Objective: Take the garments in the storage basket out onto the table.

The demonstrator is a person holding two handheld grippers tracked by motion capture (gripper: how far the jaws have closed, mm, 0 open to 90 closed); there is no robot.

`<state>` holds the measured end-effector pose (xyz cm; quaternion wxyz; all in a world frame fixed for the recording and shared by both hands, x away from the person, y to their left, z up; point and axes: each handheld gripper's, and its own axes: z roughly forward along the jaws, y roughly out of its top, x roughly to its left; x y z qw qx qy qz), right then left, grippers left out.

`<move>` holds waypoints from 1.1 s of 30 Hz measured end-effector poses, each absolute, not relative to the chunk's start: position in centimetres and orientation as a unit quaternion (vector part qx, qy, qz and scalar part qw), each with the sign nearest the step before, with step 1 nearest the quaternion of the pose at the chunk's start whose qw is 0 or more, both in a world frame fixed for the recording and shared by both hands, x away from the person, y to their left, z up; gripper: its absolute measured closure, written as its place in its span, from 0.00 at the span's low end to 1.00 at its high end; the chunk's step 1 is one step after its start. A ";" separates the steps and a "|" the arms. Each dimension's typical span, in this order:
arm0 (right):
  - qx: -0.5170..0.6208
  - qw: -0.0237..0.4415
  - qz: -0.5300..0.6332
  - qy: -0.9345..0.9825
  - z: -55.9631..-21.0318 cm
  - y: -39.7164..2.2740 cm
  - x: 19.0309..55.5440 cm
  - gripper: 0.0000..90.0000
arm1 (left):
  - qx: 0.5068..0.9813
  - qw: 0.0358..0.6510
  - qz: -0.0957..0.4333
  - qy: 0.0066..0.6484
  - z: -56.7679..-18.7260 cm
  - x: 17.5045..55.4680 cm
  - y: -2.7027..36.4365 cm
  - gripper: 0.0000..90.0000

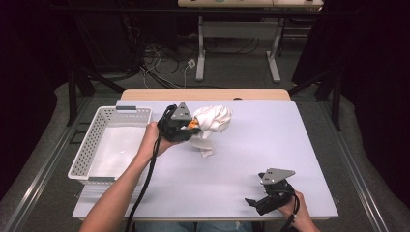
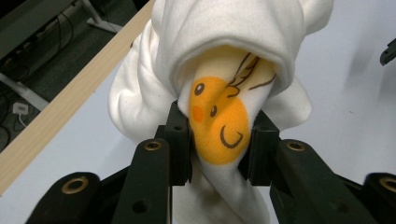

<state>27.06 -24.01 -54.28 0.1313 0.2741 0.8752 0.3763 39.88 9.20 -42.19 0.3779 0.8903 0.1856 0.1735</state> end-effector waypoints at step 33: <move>0.277 0.132 0.377 0.874 -54.3 -24.0 27.0 0.01 | 0.902 0.355 0.140 0.203 -47.8 38.9 8.8 0.75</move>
